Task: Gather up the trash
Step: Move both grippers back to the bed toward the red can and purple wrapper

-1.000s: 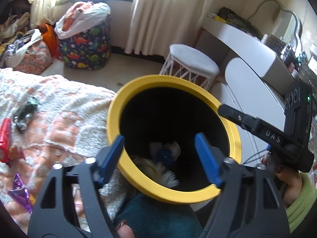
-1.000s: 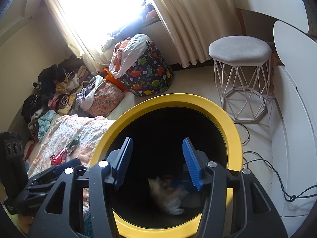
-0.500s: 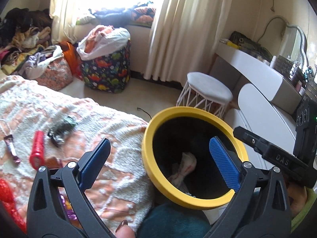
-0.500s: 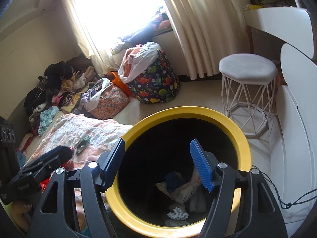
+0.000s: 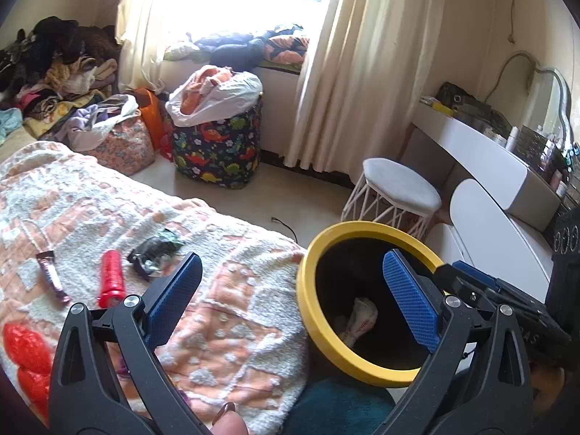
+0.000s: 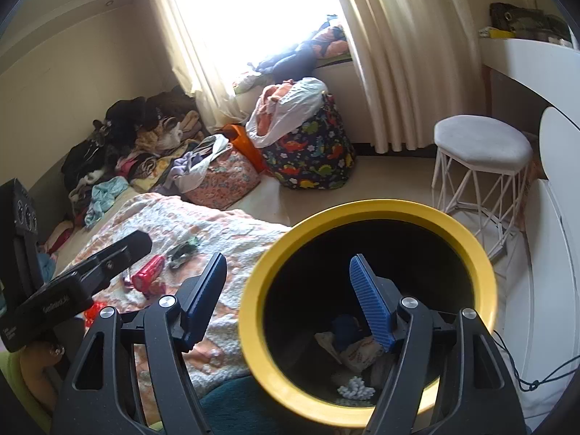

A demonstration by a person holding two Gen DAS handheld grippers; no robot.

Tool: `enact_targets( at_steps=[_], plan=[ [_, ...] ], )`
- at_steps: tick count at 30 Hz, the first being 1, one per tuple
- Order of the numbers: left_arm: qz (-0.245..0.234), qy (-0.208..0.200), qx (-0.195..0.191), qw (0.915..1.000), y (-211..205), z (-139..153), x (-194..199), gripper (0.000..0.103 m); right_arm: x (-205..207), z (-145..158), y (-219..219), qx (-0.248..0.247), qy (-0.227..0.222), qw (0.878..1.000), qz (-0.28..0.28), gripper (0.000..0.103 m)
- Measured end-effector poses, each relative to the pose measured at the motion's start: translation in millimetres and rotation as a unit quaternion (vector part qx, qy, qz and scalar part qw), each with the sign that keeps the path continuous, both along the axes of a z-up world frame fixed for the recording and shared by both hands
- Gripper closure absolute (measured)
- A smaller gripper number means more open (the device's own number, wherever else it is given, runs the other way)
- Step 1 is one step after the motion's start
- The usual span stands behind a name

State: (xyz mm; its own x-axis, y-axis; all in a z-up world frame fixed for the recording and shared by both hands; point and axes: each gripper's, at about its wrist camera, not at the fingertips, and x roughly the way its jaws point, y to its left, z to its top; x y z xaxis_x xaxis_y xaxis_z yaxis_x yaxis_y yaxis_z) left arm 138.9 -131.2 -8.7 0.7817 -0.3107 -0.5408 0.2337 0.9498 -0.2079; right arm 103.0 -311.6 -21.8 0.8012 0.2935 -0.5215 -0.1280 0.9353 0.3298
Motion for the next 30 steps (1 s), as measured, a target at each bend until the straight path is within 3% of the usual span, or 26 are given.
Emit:
enact_targets(
  at_steps=[30],
  plan=[
    [0.094,-0.001,-0.028,0.9952,88,-3,0,0.011,-1,3,104,-0.050,0.001,0.991,0.126,0.033]
  ],
)
